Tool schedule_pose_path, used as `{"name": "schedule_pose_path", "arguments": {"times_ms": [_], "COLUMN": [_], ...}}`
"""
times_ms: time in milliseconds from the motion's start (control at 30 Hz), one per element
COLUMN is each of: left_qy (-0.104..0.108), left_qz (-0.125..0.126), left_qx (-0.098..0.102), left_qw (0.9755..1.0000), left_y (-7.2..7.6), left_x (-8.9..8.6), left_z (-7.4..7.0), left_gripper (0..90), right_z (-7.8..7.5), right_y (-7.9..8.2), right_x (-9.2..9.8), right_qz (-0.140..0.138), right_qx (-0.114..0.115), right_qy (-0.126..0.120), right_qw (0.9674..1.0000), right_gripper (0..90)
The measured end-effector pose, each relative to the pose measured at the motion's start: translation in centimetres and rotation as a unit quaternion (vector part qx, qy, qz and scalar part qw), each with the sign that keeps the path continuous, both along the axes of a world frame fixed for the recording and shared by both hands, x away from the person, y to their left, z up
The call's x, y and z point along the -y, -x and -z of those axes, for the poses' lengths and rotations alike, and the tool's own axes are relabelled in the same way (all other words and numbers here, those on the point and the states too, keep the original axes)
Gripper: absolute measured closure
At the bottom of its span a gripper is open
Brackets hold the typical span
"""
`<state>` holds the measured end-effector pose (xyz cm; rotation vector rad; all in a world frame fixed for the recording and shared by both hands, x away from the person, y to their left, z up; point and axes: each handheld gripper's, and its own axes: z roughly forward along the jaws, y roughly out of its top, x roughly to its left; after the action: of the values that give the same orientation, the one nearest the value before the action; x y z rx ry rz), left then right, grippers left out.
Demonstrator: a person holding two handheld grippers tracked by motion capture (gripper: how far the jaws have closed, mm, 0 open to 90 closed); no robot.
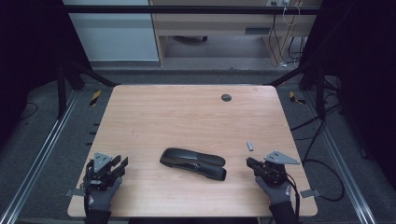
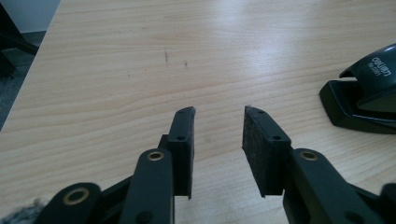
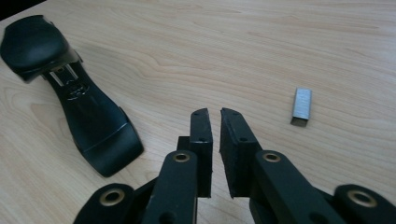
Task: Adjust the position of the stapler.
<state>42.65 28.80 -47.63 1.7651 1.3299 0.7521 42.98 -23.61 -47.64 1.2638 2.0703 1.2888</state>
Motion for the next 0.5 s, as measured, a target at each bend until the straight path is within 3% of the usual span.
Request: {"name": "schedule_pose_path", "arguments": {"times_ms": [200, 367, 500], "left_qy": [-0.006, -0.016, -0.014], "left_qz": [0.01, 0.019, 0.032], "left_qx": [0.0, 0.002, -0.001], "left_qw": [0.9999, 0.9997, 0.9994], "left_y": [-0.4, -0.3, -0.4], "left_x": [0.5, 0.5, 0.5], "left_z": [-0.2, -0.3, -0.4], "left_gripper": [58.1, 54.7, 56.2], "right_z": [-1.2, -3.3, -5.1], "right_y": [-0.1, -0.2, -0.3], "right_x": [-0.7, -1.0, -1.6], "right_qz": [-0.026, -0.049, -0.065], "right_qx": [-0.01, 0.002, 0.013], "right_qy": [0.007, -0.002, -0.018], "right_qw": [0.9996, 0.9988, 0.9976], "right_gripper": [70.3, 61.9, 61.5]}}
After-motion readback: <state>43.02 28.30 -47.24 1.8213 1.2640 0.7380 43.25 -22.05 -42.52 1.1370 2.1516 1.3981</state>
